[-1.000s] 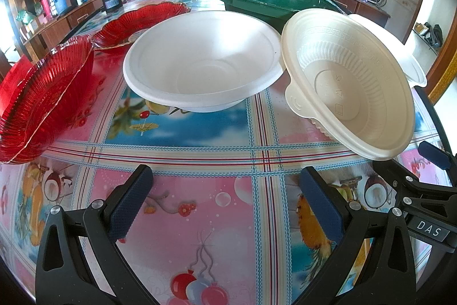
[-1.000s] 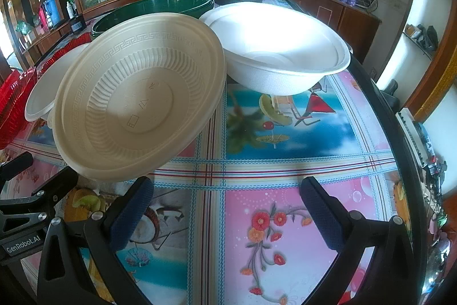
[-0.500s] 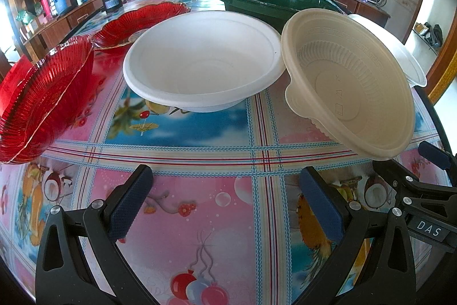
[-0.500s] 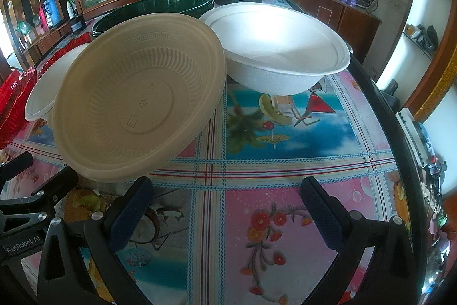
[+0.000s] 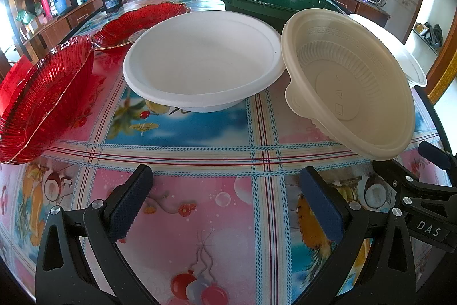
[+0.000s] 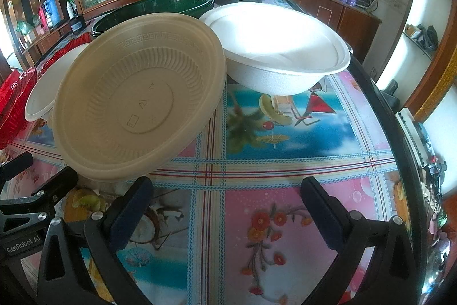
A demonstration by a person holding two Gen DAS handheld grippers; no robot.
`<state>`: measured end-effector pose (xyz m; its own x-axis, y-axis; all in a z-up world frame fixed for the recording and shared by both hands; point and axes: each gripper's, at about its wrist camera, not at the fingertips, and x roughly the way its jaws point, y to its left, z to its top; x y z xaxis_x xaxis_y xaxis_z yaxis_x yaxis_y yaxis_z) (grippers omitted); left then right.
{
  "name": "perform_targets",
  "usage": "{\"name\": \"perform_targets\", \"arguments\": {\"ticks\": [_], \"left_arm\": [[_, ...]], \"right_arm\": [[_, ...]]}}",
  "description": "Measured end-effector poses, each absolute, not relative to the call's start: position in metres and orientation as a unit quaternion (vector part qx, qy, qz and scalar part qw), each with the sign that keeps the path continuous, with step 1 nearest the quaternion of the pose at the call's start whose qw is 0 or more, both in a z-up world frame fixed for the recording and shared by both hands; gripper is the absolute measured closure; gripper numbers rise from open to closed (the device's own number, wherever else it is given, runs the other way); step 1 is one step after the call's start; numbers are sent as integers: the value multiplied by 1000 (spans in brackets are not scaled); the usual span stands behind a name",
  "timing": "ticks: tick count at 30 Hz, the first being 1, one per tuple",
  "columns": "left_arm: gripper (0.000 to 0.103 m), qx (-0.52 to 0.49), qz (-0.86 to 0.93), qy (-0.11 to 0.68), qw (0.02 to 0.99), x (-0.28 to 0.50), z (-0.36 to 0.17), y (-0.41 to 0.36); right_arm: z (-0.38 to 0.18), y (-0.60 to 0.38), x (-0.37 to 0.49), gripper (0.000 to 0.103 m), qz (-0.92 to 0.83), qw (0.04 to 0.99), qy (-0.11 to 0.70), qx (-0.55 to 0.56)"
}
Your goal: Organize plates and bowls
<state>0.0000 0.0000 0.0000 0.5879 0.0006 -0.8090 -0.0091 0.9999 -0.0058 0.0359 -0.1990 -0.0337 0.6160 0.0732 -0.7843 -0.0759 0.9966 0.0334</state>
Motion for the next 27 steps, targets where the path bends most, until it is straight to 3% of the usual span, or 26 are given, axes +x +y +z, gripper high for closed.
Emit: {"name": "perform_targets", "arguments": {"ticks": [19, 27], "left_arm": [[0, 3, -9, 460, 888, -1, 1, 0], [3, -1, -28, 496, 868, -24, 20, 18]], "right_arm": [[-34, -199, 35, 0, 46, 898, 437, -4], [-24, -178, 17, 0, 53, 860, 506, -37]]}}
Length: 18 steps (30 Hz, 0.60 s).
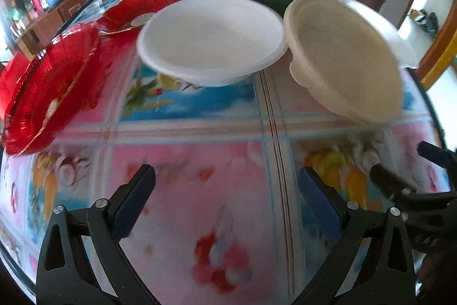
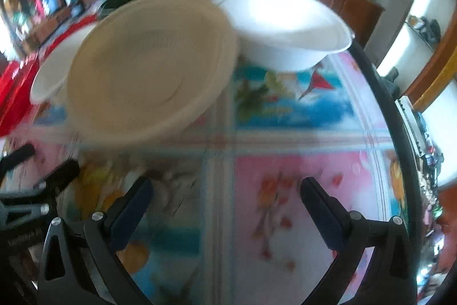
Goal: Organize plates and bowls
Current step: 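Swing both tools toward the large red scalloped plate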
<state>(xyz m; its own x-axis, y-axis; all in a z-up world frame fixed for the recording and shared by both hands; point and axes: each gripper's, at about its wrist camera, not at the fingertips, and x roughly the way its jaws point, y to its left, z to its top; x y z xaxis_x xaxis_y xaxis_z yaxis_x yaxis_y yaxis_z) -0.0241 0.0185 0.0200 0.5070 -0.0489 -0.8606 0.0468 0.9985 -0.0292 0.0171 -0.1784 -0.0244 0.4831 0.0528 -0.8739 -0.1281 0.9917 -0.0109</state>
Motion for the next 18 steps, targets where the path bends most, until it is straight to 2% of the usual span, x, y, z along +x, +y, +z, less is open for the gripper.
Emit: {"name": "perform_targets", "arguments": {"ticks": [5, 10, 18], "left_arm": [[4, 0, -21, 481, 876, -52, 62, 62], [4, -17, 86, 496, 864, -35, 92, 157], [4, -30, 144, 481, 864, 10, 91, 264]], "right_arm": [[20, -130, -15, 0, 118, 864, 478, -107], [66, -37, 2, 0, 210, 855, 454, -137], [64, 77, 74, 1, 286, 819, 484, -113]]}}
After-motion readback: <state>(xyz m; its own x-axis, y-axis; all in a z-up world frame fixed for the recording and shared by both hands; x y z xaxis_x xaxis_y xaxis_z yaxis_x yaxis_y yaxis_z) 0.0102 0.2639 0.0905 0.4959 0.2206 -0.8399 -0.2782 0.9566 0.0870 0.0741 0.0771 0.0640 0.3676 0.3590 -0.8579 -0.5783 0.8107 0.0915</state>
